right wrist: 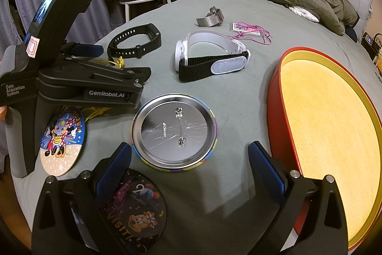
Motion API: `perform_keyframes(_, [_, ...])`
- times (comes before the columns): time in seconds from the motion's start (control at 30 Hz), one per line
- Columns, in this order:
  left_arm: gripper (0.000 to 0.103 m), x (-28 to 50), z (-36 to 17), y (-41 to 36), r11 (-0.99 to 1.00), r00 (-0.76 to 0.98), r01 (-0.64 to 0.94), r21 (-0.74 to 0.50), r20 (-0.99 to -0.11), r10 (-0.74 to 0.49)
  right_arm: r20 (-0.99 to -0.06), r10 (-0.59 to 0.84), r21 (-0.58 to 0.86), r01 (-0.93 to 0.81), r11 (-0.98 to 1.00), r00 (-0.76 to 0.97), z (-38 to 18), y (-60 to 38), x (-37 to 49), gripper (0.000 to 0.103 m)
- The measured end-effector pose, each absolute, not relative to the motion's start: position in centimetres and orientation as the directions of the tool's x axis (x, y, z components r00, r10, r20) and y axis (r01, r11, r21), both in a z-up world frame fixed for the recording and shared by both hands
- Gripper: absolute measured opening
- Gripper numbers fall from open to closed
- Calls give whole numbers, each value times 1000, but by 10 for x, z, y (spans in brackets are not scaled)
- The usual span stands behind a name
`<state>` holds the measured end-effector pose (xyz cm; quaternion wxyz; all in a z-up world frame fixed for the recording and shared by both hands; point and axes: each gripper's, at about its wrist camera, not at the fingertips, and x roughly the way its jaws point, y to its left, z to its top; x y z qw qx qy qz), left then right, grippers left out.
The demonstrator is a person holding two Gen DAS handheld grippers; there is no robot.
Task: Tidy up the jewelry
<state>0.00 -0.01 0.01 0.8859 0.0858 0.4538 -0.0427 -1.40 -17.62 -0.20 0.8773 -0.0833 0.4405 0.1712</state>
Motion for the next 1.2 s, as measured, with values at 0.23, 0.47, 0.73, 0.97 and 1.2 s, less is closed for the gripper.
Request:
perform_keyframes(0.23, [98, 0, 0, 0, 982, 584, 154, 114, -811, 3, -801, 227, 5, -374, 928, 553, -2, -176, -14, 95])
perform_keyframes(0.47, [98, 0, 0, 0, 982, 584, 153, 113, -812, 2, -801, 227, 5, -374, 928, 553, -2, -176, -14, 95])
perform_keyframes(0.73, [98, -1, 2, 0, 981, 585, 154, 114, -811, 3, -801, 227, 5, -374, 928, 553, -2, -176, -14, 95])
perform_keyframes(0.97, [98, -1, 1, 0, 981, 585, 154, 118, -811, 6, -801, 227, 5, -374, 927, 553, -2, -176, -14, 95])
perform_keyframes(1.2, [98, -1, 2, 0, 981, 586, 154, 122, -810, 9, -801, 227, 5, -374, 927, 553, -2, -177, -14, 95])
